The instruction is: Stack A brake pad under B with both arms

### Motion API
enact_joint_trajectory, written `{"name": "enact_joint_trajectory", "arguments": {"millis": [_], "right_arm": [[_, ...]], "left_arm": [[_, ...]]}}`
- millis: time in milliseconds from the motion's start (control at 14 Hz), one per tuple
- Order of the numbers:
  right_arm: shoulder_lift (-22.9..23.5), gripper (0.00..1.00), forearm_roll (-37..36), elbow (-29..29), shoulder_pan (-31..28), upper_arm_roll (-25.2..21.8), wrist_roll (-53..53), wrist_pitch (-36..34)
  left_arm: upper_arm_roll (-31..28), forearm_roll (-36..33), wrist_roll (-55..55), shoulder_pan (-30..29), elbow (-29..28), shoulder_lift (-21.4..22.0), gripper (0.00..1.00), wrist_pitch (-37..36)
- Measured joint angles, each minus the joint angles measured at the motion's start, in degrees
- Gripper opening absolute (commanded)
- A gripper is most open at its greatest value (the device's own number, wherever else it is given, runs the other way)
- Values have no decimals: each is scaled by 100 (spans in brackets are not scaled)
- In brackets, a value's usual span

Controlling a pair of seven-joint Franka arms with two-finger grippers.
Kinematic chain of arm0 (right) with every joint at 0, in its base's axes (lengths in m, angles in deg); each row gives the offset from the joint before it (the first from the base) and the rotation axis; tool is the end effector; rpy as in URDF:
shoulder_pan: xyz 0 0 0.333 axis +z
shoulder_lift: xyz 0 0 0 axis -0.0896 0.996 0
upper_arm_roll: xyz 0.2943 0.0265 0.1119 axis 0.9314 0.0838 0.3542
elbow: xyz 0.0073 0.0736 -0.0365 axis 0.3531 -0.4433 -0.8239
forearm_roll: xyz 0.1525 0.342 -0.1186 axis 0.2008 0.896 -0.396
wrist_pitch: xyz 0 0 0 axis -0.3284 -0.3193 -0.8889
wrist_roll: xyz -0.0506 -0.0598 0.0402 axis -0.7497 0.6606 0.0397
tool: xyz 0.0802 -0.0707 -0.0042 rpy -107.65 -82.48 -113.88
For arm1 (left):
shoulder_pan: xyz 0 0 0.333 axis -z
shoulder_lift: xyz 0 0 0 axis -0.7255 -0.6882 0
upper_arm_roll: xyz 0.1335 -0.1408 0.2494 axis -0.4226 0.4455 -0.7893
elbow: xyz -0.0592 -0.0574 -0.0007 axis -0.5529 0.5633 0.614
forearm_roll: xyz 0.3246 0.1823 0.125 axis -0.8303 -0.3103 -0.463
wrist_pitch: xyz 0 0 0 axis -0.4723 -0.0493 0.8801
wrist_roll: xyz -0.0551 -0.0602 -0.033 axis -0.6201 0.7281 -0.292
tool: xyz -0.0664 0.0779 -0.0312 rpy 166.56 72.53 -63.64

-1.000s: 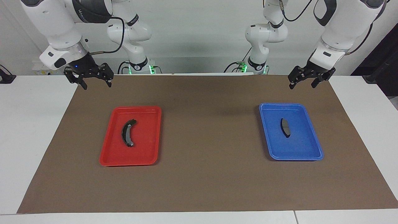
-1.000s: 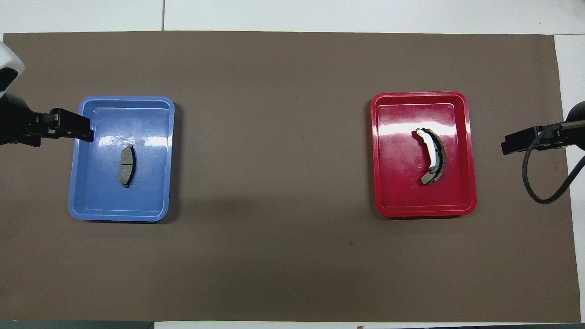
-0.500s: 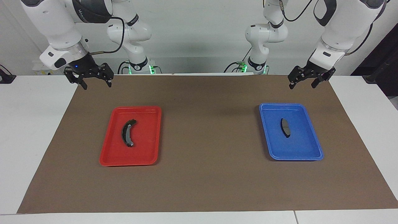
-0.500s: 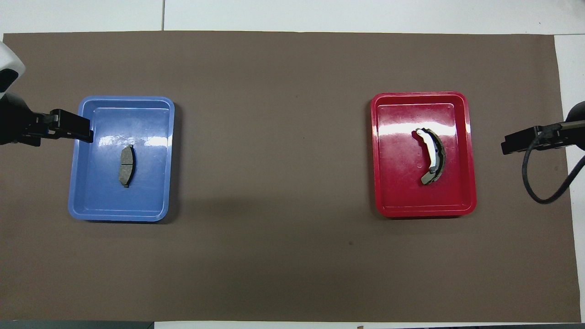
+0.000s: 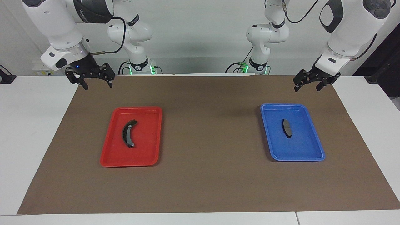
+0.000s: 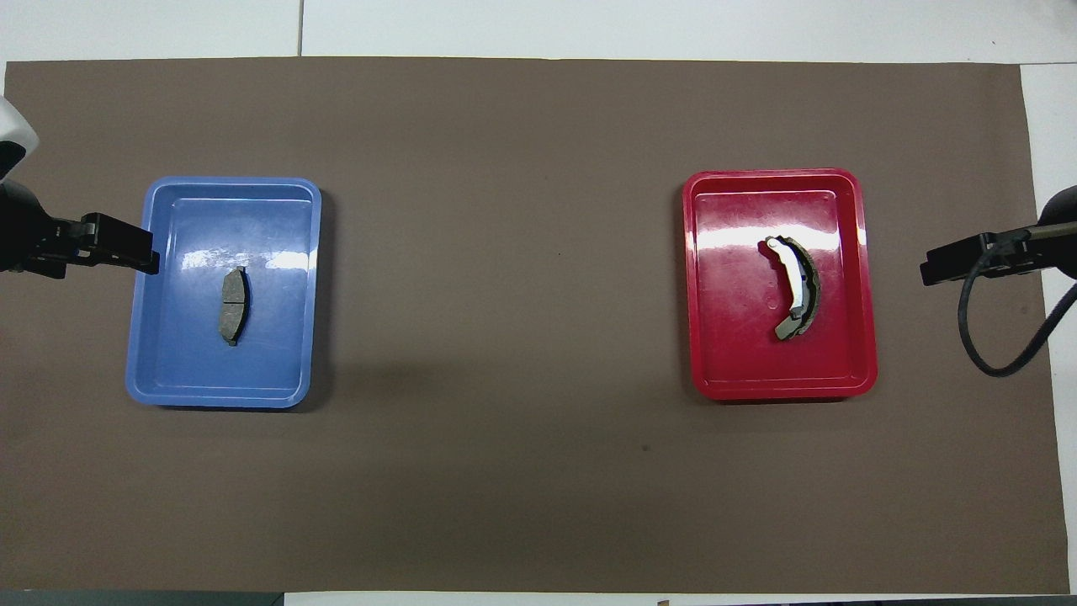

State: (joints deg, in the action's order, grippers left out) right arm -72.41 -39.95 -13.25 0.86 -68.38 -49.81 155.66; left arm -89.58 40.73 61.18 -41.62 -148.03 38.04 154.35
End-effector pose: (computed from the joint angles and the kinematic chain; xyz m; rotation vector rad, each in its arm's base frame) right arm 0.5368 -0.0059 0.6042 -3.1159 -0.1420 0.0598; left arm 0.5484 -0.0462 0.5978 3.1175 -0.0794 -0.1038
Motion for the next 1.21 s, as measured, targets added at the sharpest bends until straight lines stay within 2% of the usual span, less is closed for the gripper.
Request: {"name": "enact_joint_trajectory", "arguments": {"millis": [143, 429, 714, 929, 1214], "right_arm": [[0, 99, 0, -12, 1, 0, 0, 42], [33, 99, 3, -211, 8, 0, 0, 413], [394, 99, 19, -318, 69, 6, -84, 922], [798, 99, 22, -389, 195, 11, -270, 1363], [1064, 99, 128, -898, 230, 1, -318, 2055]], "left_arm": [[-1, 0, 78, 0, -159, -5, 100, 103], [-86, 0, 285, 0, -842, -39, 100, 785], [-202, 0, 478, 0, -1518, -65, 100, 1581], [-207, -1, 514, 0, -2243, -101, 100, 2637], [-260, -2, 696, 0, -3258, -209, 100, 4240]]}}
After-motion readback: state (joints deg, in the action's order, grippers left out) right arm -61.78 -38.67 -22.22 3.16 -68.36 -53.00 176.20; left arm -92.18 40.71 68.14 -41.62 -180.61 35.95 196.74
